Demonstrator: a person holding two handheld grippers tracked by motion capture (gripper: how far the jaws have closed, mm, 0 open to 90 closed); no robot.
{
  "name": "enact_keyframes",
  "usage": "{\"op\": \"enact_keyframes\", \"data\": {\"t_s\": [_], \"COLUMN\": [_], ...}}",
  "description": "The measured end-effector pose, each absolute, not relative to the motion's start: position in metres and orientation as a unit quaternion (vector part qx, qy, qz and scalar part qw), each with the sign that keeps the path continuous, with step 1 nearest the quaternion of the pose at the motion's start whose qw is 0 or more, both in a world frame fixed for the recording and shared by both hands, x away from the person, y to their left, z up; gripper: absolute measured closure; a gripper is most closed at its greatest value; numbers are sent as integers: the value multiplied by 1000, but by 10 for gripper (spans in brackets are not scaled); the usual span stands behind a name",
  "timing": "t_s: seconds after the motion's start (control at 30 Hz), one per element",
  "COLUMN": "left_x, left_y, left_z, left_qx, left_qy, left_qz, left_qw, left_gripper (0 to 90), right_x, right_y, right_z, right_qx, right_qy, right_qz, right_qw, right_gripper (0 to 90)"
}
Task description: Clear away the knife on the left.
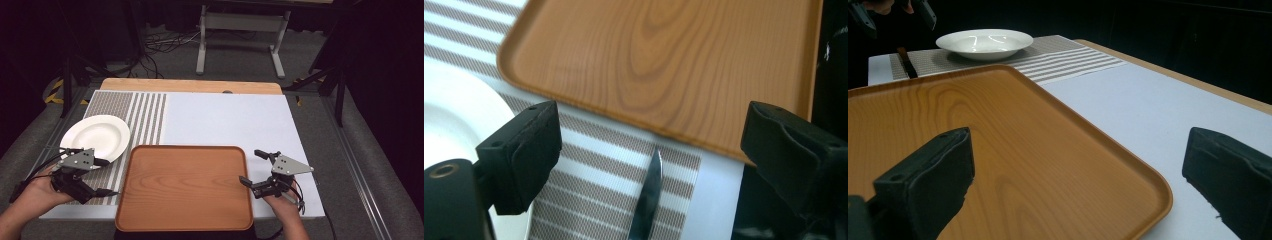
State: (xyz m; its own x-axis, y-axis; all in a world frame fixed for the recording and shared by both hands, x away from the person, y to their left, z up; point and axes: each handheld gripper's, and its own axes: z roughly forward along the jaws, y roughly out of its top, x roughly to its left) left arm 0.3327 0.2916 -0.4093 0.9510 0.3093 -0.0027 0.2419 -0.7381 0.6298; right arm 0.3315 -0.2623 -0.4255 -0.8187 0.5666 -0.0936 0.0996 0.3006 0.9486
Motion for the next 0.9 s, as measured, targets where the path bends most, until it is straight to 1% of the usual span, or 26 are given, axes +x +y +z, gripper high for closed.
{"op": "enact_keyframes", "data": {"t_s": [0.23, 0.37, 0.57, 0.63, 0.9], "left_x": [334, 337, 339, 341, 344], "left_y": [296, 298, 302, 303, 307], "left_z": [-410, -413, -421, -422, -432], "left_qx": [943, 949, 962, 964, 976], "left_qy": [149, 160, 156, 152, 148], "left_qz": [39, 35, 14, 12, -3], "left_qw": [295, 271, 223, 219, 158], "left_gripper": [136, 139, 189, 201, 256], "right_x": [331, 331, 332, 333, 333], "right_y": [-262, -261, -259, -259, -259], "right_z": [-426, -426, -428, -428, -429], "right_qx": [211, 210, 208, 209, 205], "right_qy": [781, 782, 786, 786, 788], "right_qz": [549, 549, 546, 546, 545], "right_qw": [210, 209, 203, 202, 201], "right_gripper": [10, 10, 10, 11, 11]}}
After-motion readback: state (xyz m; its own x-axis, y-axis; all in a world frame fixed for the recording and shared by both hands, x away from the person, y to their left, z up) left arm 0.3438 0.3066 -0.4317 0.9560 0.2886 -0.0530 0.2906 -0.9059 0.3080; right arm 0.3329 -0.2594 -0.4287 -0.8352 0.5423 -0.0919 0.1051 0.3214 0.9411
